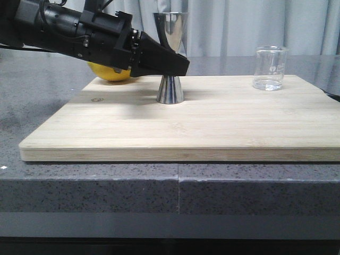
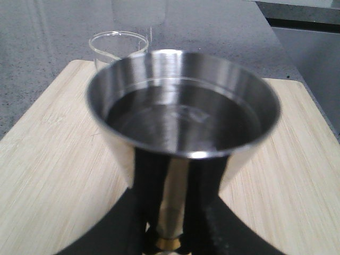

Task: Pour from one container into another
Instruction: 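Lower the jigger onto the board with the left gripper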

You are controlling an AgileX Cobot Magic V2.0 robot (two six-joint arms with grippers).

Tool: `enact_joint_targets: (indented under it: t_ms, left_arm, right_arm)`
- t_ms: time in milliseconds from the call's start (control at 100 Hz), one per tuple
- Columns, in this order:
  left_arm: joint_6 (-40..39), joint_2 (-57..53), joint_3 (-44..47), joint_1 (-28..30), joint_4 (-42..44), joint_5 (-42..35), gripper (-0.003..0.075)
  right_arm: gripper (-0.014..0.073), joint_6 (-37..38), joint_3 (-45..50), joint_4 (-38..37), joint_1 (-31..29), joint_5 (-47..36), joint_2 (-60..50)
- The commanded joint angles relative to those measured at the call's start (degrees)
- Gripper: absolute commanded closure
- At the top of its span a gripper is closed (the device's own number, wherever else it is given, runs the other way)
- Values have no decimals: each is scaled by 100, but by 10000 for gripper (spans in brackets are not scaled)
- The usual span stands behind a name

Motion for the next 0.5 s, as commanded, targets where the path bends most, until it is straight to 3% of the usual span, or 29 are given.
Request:
enact_joint_targets:
  t_ms: [0, 110, 350, 490]
  left_arm:
    - [-38, -315, -96, -43, -108, 549, 735]
    - [-38, -315, -96, -43, -5, 549, 669]
    - [-38, -315, -96, -43, 45, 549, 367]
    - [-41, -315, -96, -43, 45, 560, 269]
  right_arm:
    - [25, 24, -115, 184, -37, -399, -185]
    - [25, 24, -115, 185, -37, -399, -185]
    - [25, 24, -115, 229, -37, -434, -185]
    - [25, 24, -115, 227, -37, -434, -185]
